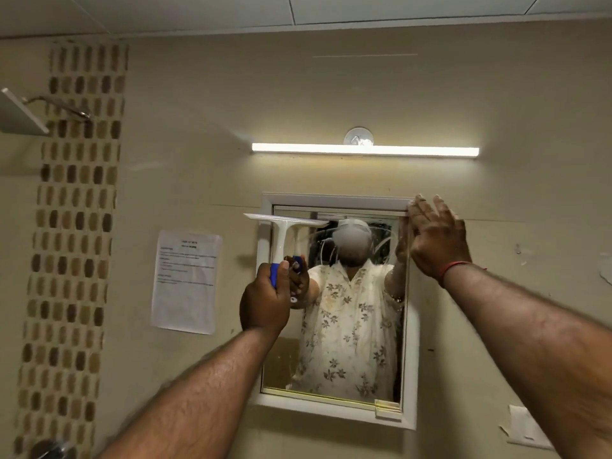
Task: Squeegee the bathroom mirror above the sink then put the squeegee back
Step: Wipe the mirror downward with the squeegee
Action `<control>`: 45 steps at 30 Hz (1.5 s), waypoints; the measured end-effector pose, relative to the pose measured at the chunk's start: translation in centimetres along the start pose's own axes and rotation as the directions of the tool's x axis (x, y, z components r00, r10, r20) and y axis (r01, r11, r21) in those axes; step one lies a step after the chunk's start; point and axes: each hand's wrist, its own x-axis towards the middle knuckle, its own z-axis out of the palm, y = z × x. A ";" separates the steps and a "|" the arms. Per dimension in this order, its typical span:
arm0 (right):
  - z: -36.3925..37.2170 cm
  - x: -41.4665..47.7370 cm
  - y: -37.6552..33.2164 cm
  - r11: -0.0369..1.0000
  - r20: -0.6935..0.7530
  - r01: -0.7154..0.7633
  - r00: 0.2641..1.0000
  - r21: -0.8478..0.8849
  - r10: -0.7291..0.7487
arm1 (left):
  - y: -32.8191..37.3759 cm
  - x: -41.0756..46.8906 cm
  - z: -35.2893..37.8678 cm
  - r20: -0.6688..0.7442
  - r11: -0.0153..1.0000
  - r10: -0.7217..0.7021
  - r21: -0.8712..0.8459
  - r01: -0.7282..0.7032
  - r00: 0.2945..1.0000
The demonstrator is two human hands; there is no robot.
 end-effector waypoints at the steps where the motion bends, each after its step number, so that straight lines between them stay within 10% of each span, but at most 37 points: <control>1: 0.0 0.2 0.0 0.999 -0.026 -0.023 0.999 0.038 0.024 | 0.0 0.0 0.0 0.016 1.000 0.007 -0.003 -0.007 1.000; 45: 7.0 2.8 0.7 0.926 -0.380 -0.030 0.906 0.377 0.184 | 4.0 -0.1 5.6 0.152 0.983 -0.046 -0.171 0.072 0.987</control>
